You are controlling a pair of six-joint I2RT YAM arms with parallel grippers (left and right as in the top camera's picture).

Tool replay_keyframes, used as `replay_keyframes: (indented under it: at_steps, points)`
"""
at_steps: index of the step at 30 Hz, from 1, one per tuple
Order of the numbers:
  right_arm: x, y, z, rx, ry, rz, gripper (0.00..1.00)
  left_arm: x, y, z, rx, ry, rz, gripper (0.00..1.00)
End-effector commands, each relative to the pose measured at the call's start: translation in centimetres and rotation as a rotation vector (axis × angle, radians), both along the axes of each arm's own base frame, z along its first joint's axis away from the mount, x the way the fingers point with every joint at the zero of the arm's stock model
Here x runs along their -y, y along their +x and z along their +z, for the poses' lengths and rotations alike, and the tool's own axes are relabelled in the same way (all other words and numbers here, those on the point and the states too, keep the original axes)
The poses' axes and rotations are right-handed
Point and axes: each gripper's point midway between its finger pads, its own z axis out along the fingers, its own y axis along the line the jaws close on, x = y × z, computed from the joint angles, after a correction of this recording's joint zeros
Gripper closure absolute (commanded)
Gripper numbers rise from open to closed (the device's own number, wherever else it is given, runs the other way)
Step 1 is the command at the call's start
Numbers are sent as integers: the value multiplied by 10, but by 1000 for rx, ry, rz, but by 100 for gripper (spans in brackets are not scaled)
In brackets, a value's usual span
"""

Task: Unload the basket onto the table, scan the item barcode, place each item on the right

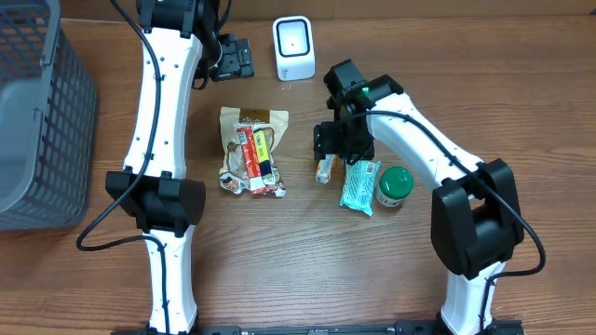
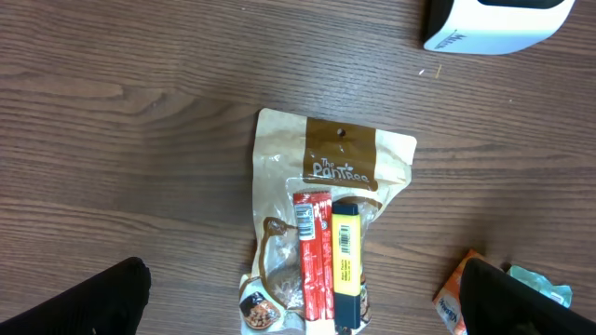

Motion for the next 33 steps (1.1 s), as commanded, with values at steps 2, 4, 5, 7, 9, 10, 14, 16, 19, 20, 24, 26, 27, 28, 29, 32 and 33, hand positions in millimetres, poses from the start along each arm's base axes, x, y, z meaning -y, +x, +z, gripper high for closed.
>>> replay_keyframes:
  at_steps: [2, 4, 5, 7, 9, 10, 14, 16, 19, 20, 24, 26, 27, 28, 29, 32, 33]
  points:
    - [-10, -8, -20, -25, -23, 22, 26, 1, 1, 12, 38, 8, -11, 3]
    - [-13, -8, -24, -16, -19, 29, 27, 1, 0, 12, 38, 8, -11, 3]
    - [-14, -8, -26, -11, -16, 31, 30, 1, 0, 12, 38, 8, -11, 3]
    - [-14, -7, -29, 1, -23, 31, 35, 1, 0, 12, 37, 8, -11, 3]
    - [-9, -5, -32, 10, -49, 28, 40, 1, 0, 12, 37, 9, -11, 2]
    - [-6, -4, -32, 19, -67, 26, 41, 1, 0, 12, 37, 9, -11, 2]
    - [-4, 2, -32, 44, -79, 23, 44, 1, 0, 12, 37, 8, -11, 0]
    - [-7, 7, -31, 66, -67, 24, 54, 1, 0, 12, 37, 8, -11, 0]
    - [-12, 16, -30, 108, -48, 45, 70, 1, 1, 13, 41, 8, -11, 0]
    - [-13, 18, -29, 120, -45, 55, 70, 1, 1, 13, 42, 8, -11, 0]
    - [-16, 27, -27, 160, -32, 91, 70, 1, 1, 13, 42, 8, -11, 0]
    - [-17, 30, -26, 178, -28, 112, 70, 1, 1, 12, 40, 8, -11, 0]
    - [-19, 32, -25, 187, -21, 121, 70, 1, 1, 13, 41, 8, -11, 0]
    - [-20, 33, -24, 193, -15, 122, 70, 1, 1, 12, 41, 7, -11, 0]
    - [-22, 35, -23, 197, -1, 121, 70, 1, 2, 13, 44, 7, -11, 0]
    - [-26, 38, -18, 189, 56, 116, 70, 2, 3, 13, 48, 6, -10, 0]
    - [-27, 40, -16, 188, 78, 112, 70, 2, 3, 13, 48, 6, -10, 0]
